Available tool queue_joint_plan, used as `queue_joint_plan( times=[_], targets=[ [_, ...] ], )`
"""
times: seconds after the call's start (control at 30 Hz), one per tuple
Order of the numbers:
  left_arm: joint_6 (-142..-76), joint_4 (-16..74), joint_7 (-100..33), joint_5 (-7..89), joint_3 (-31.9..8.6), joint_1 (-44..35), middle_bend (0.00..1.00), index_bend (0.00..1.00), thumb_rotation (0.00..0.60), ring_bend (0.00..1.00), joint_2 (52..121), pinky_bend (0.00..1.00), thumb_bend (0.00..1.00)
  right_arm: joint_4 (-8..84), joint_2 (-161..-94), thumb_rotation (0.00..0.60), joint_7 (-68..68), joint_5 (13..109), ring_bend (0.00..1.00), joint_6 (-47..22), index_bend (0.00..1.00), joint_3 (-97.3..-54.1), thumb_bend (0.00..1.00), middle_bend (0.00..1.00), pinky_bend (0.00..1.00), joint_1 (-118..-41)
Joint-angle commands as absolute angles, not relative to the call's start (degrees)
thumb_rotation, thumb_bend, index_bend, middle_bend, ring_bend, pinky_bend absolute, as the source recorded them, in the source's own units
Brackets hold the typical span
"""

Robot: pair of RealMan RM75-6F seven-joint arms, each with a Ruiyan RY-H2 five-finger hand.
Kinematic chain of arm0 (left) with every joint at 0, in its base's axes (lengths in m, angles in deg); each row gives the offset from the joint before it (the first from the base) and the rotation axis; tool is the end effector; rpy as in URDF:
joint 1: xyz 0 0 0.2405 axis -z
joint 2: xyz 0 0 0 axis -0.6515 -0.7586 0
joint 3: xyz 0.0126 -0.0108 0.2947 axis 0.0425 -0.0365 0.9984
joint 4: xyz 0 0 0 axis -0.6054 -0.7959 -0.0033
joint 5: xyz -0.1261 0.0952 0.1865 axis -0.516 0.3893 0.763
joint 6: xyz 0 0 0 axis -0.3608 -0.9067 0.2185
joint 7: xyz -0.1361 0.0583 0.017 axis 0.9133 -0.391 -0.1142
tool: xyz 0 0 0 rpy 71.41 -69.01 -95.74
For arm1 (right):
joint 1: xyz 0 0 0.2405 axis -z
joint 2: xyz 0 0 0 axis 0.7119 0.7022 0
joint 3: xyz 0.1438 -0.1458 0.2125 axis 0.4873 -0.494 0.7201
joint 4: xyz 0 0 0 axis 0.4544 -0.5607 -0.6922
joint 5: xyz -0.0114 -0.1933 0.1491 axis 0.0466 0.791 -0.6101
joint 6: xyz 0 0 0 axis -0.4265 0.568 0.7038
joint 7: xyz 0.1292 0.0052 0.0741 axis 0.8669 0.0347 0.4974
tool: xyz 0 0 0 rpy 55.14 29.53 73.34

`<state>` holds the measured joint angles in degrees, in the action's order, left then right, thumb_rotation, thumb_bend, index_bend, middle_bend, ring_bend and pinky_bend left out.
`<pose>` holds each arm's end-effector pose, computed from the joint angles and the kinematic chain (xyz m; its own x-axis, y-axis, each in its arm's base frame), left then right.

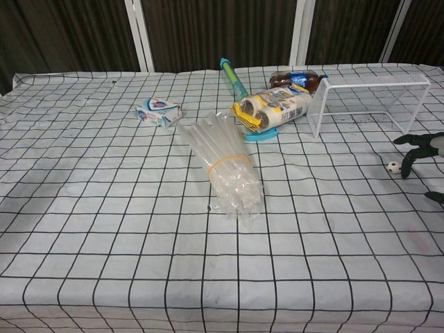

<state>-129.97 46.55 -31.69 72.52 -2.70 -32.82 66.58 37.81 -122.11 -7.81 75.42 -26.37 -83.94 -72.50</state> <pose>-0.3503 0.1949 0.1387 0.4426 0.0356 0.8960 0.8868 -0.1658 -0.4314 -0.3619 -0.3230 0.0161 0.5814 -0.4007 0.7081 -0.8123 -0.2361 0.5334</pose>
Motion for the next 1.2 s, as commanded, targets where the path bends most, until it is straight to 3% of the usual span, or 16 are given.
queue_joint_plan(
  times=[0.03, 0.3, 0.43, 0.57, 0.6, 0.67, 0.93, 1.2],
  targets=[
    [-129.77, 46.54, -31.74, 72.52, -2.78, -32.65, 0.00, 0.00, 0.600, 0.00, 66.62, 0.04, 0.42, 37.82, -122.09, 0.600, -8.01, 75.25, 0.00, -26.22, 0.46, -83.97, 0.51, 0.00, 0.00, -72.48],
    [-129.73, 46.53, -31.86, 72.66, -2.81, -32.58, 0.00, 0.00, 0.600, 0.00, 66.66, 0.04, 0.42, 37.89, -122.24, 0.600, -8.56, 74.82, 0.00, -26.31, 0.45, -84.27, 0.51, 0.00, 0.00, -72.70],
    [-129.60, 46.55, -31.82, 72.68, -2.75, -32.55, 0.00, 0.00, 0.600, 0.00, 66.63, 0.04, 0.42, 37.84, -122.32, 0.600, -8.69, 74.47, 0.00, -26.61, 0.39, -84.20, 0.51, 0.00, 0.00, -72.85],
    [-129.39, 46.57, -31.69, 72.76, -2.78, -32.38, 0.00, 0.00, 0.600, 0.00, 66.67, 0.04, 0.42, 37.49, -122.77, 0.600, -9.14, 71.99, 0.00, -29.15, 0.05, -83.34, 0.51, 0.00, 0.00, -73.97],
    [-129.33, 46.61, -31.40, 73.00, -2.67, -32.31, 0.00, 0.00, 0.600, 0.00, 66.60, 0.04, 0.42, 37.40, -122.97, 0.600, -9.25, 71.13, 0.00, -29.70, 0.00, -83.01, 0.51, 0.00, 0.00, -74.23],
    [-129.30, 46.53, -30.96, 73.42, -2.51, -32.21, 0.00, 0.00, 0.600, 0.00, 66.43, 0.04, 0.42, 37.27, -123.44, 0.600, -10.00, 69.40, 0.00, -29.83, 0.00, -82.14, 0.51, 0.00, 0.00, -74.57],
    [-130.24, 46.29, -30.25, 73.87, -2.46, -32.53, 0.00, 0.00, 0.600, 0.00, 66.17, 0.04, 0.42, 34.88, -124.92, 0.600, -3.46, 77.79, 0.00, -11.83, 0.00, -80.28, 0.51, 0.00, 0.00, -70.48],
    [-130.19, 46.41, -30.96, 73.57, -2.44, -32.70, 0.00, 0.00, 0.600, 0.00, 66.40, 0.04, 0.41, 34.74, -123.24, 0.600, -0.20, 79.65, 0.00, -9.09, 0.00, -81.27, 0.51, 0.00, 0.00, -68.67]
  ],
)
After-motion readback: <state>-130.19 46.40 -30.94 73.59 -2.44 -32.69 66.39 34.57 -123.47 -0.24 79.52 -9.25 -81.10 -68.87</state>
